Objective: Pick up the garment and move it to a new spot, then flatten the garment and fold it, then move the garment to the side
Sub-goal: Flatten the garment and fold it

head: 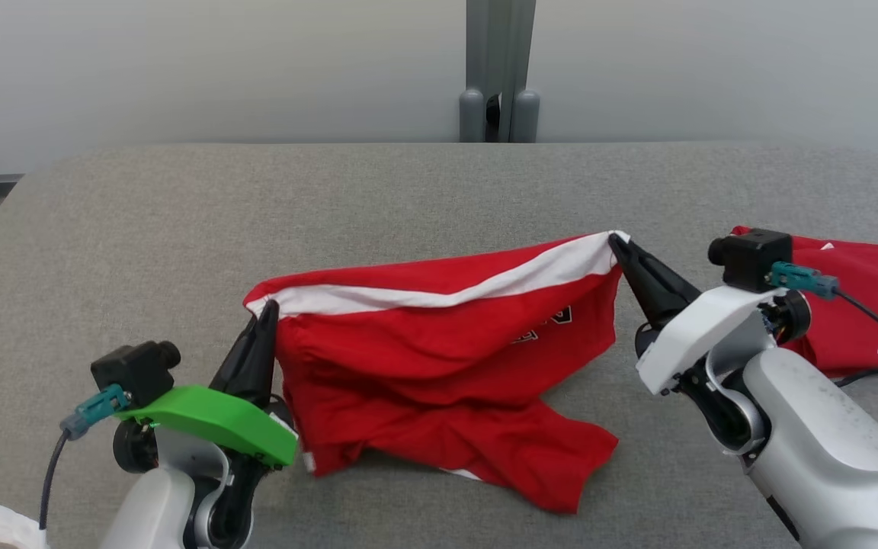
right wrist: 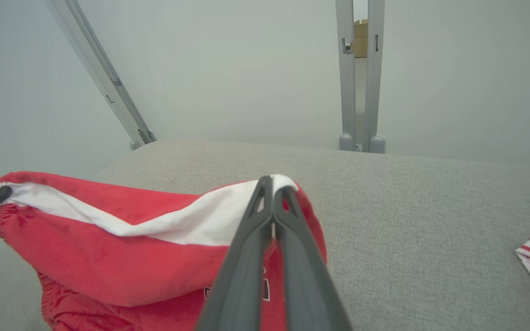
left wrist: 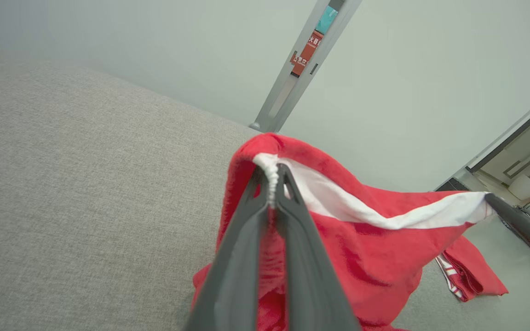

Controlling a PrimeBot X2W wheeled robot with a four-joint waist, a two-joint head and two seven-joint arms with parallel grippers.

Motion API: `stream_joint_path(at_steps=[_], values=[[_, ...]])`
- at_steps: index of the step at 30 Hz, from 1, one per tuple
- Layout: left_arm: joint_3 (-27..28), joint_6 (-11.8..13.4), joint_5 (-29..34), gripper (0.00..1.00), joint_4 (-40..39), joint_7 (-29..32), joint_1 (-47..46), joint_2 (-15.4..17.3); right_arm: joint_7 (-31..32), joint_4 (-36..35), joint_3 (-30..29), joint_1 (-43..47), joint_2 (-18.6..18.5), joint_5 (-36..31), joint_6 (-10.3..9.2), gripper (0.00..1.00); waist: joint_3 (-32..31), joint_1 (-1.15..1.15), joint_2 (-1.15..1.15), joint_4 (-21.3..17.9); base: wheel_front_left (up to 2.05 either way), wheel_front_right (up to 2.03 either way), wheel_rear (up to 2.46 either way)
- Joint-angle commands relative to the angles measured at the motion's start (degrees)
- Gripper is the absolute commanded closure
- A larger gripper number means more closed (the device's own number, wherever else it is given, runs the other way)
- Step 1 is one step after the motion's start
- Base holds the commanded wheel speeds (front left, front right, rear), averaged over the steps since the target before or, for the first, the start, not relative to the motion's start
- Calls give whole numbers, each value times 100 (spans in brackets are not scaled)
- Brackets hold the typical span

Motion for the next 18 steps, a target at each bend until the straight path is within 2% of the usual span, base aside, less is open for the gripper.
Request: stream_joint_path(at_steps=[1,5,10,18], values=[[24,42,-16,100,-177,38,-124,91,-57,-213,-95,129,-95,27,-7,100,-127,0,0,-93,0,0,0],[82,91,-49,100,-781,185,-234,181,-69,-979,-430,280,-283,-54,-7,100,-230,0,0,-186,0,0,0],[147,195,-83,100,-1736,527,-437,399,137,-2249,-1113,591,-417,-230,-7,100,-390,0,0,-342,0,0,0],[327,454,-364,100,-3140,1218,-806,659,868,-4328,-2256,1134,-277,-582,-6,100,-526,0,0,-532,0,0,0]])
